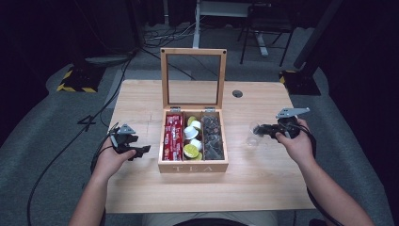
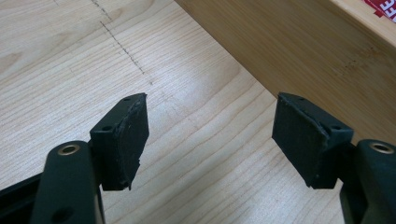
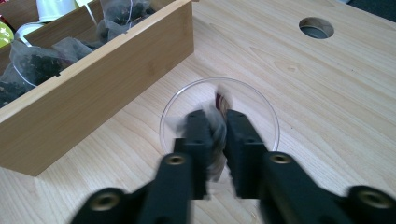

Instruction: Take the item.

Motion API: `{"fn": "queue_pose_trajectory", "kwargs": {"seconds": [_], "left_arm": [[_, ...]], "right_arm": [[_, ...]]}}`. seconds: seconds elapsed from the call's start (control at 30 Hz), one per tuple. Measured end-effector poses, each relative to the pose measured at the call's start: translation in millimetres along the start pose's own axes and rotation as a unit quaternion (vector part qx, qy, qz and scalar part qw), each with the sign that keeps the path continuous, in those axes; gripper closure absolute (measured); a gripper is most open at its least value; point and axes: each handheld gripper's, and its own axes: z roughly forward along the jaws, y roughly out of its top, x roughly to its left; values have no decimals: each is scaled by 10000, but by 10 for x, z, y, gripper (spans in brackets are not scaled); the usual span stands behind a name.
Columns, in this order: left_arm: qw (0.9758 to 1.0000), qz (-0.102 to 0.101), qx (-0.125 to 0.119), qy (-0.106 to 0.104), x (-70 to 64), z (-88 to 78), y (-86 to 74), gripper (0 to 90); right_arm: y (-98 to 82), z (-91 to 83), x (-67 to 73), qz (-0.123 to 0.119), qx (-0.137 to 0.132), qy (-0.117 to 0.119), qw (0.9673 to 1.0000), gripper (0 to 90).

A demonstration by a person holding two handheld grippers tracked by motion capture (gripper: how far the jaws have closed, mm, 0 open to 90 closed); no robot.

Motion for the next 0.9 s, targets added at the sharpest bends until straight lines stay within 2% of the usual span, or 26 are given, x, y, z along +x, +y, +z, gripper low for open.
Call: {"fn": "queue_pose_trajectory", "kwargs": {"seconds": [0.07,0.17,0.4,0.57,0.67,0.9], "left_arm": [[10000,-8,2,-5,0,3,-2,277],[10000,-10,18,4,-1,3,-5,275],[10000,27,0,1,-5,-5,10,275],[10000,-14,-8,0,-10,-14,6,272],[10000,-61,43,16,11,-6,-28,267],[9999,-125,64,42,15,1,-77,265]], "right_arm": [[0,0,-3,-23,-29,-93,9999,630],[3,-30,-4,40,-155,-57,9999,577],[9,-110,2,92,-286,-43,9995,498],[54,-144,31,119,-432,70,9990,464],[123,-153,55,109,-564,160,9982,433],[402,-143,115,54,-957,197,9952,361]]}}
